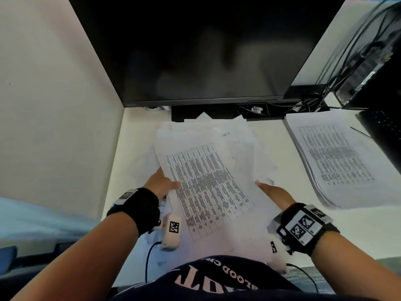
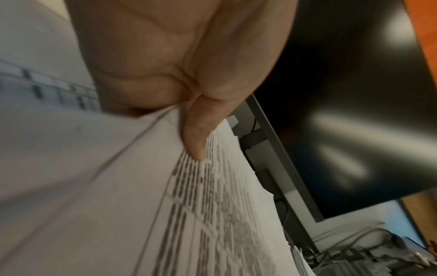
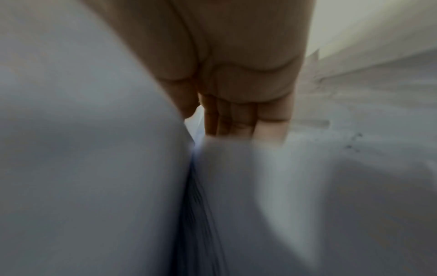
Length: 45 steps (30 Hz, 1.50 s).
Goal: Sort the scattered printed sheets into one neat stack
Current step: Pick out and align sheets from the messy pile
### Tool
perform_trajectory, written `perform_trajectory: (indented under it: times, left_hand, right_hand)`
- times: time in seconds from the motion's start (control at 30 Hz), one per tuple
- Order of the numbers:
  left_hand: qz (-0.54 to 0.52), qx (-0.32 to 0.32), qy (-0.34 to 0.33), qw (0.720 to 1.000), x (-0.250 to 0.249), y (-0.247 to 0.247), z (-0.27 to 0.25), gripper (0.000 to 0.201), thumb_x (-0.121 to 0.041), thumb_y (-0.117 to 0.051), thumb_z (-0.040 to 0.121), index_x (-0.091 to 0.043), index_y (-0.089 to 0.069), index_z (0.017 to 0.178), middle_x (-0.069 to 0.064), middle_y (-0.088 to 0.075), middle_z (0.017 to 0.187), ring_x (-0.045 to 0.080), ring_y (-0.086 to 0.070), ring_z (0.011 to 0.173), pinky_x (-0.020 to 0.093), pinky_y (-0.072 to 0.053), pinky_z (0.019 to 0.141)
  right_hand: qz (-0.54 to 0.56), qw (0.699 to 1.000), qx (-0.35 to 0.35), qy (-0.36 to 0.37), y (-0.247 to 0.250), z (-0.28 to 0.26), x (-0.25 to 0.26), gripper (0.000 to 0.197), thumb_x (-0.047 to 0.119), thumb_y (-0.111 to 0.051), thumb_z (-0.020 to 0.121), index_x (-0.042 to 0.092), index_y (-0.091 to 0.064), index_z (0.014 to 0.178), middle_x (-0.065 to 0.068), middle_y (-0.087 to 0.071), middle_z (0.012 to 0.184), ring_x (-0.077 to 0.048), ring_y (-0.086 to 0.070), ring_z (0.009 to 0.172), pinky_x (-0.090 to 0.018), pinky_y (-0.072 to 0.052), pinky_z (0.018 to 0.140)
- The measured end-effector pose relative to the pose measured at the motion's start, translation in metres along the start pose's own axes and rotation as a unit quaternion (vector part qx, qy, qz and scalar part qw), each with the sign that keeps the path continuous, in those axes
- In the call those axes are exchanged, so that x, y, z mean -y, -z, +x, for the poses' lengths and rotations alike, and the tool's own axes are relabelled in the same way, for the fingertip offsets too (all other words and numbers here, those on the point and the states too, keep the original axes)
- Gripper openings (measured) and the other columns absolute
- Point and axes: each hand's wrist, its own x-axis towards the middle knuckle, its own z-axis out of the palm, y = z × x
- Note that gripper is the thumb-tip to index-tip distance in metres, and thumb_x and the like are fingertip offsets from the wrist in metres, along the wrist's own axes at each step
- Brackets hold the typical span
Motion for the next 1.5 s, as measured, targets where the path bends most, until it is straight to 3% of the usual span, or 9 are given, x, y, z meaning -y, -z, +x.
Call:
perform_trajectory:
  times: [0.1,0.23,0.47,0.6,0.73,0.87,1.07,1.27,1.5]
  left_hand:
    - [0.010,0.077,0.025,0.997,-0.011,-0.002,-0.024,0.073,-0.030,-0.086,0.066,-0.015,-0.054,0.129,0.007,-0.064,0.125,0.029,-0.061,0.110,0.048,-0.050,0.096]
    - [-0.028,0.129,-0.036,0.991,-0.023,0.002,-0.040,0.069,-0.023,-0.086,0.062,-0.012,-0.061,0.125,0.006,-0.067,0.121,0.023,-0.061,0.115,0.047,-0.042,0.105]
    - [-0.039,0.149,-0.160,0.975,-0.086,0.019,-0.079,0.074,-0.022,-0.087,0.057,-0.013,-0.059,0.125,0.001,-0.068,0.120,0.016,-0.062,0.114,0.032,-0.050,0.097]
    - [-0.049,0.044,-0.267,0.962,-0.139,0.014,-0.102,0.060,-0.017,-0.079,0.061,-0.024,-0.061,0.118,-0.011,-0.069,0.112,0.003,-0.064,0.107,0.022,-0.051,0.091]
    - [-0.151,-0.085,-0.357,0.918,-0.174,-0.001,-0.125,0.056,-0.012,-0.081,0.065,-0.017,-0.063,0.117,-0.003,-0.068,0.118,0.009,-0.063,0.110,0.025,-0.053,0.091]
    - [-0.148,-0.108,-0.365,0.913,-0.176,-0.015,-0.134,0.051,-0.007,-0.084,0.065,-0.019,-0.066,0.111,-0.005,-0.071,0.110,0.006,-0.065,0.105,0.023,-0.053,0.089]
    - [-0.107,-0.105,-0.308,0.940,-0.162,-0.022,-0.128,0.047,-0.014,-0.085,0.064,-0.019,-0.069,0.108,-0.004,-0.074,0.102,0.011,-0.069,0.099,0.040,-0.054,0.092]
    - [-0.103,-0.144,-0.348,0.921,-0.174,-0.035,-0.133,0.039,-0.025,-0.082,0.070,-0.034,-0.066,0.103,-0.011,-0.072,0.105,0.001,-0.066,0.099,0.018,-0.052,0.082]
    - [-0.195,-0.187,-0.340,0.901,-0.165,-0.046,-0.128,0.030,-0.025,-0.078,0.075,-0.033,-0.065,0.101,-0.017,-0.073,0.098,-0.005,-0.066,0.094,0.007,-0.049,0.073]
  right_hand:
    - [0.123,0.991,0.046,0.008,0.003,0.000,0.003,0.041,0.049,-0.047,0.091,0.010,-0.059,0.090,-0.001,-0.051,0.076,-0.013,-0.045,0.066,-0.018,-0.037,0.062]
    - [-0.123,0.985,0.092,0.084,0.008,-0.003,0.020,0.037,0.038,-0.063,0.086,0.018,-0.038,0.066,0.005,-0.038,0.060,-0.011,-0.034,0.053,-0.023,-0.028,0.054]
    - [-0.151,0.952,0.044,0.264,0.028,-0.034,0.068,0.015,0.014,-0.052,0.095,0.014,-0.057,0.108,0.011,-0.067,0.077,-0.006,-0.062,0.074,-0.027,-0.047,0.071]
    - [-0.063,0.916,-0.010,0.396,0.025,-0.057,0.092,0.032,0.006,-0.045,0.097,0.023,-0.050,0.124,0.011,-0.063,0.109,-0.005,-0.057,0.105,-0.023,-0.043,0.095]
    - [-0.011,0.843,-0.075,0.532,0.027,-0.073,0.109,0.039,0.006,-0.045,0.097,0.023,-0.040,0.132,0.024,-0.053,0.119,0.014,-0.048,0.112,-0.006,-0.037,0.094]
    - [-0.001,0.850,-0.077,0.520,0.030,-0.069,0.109,0.049,0.011,-0.057,0.091,0.015,-0.036,0.135,0.018,-0.053,0.121,0.015,-0.050,0.108,0.000,-0.037,0.087]
    - [0.004,0.890,-0.055,0.452,0.028,-0.052,0.103,0.044,0.011,-0.051,0.095,0.021,-0.035,0.135,0.013,-0.058,0.120,0.001,-0.055,0.113,-0.026,-0.041,0.101]
    - [0.063,0.882,-0.061,0.463,0.017,-0.059,0.116,0.028,0.009,-0.041,0.099,0.032,-0.040,0.115,0.020,-0.057,0.104,0.020,-0.053,0.089,0.004,-0.036,0.073]
    - [0.102,0.880,-0.076,0.459,0.009,-0.046,0.106,0.036,0.012,-0.047,0.097,0.020,-0.033,0.130,0.026,-0.049,0.106,0.031,-0.047,0.086,0.007,-0.036,0.073]
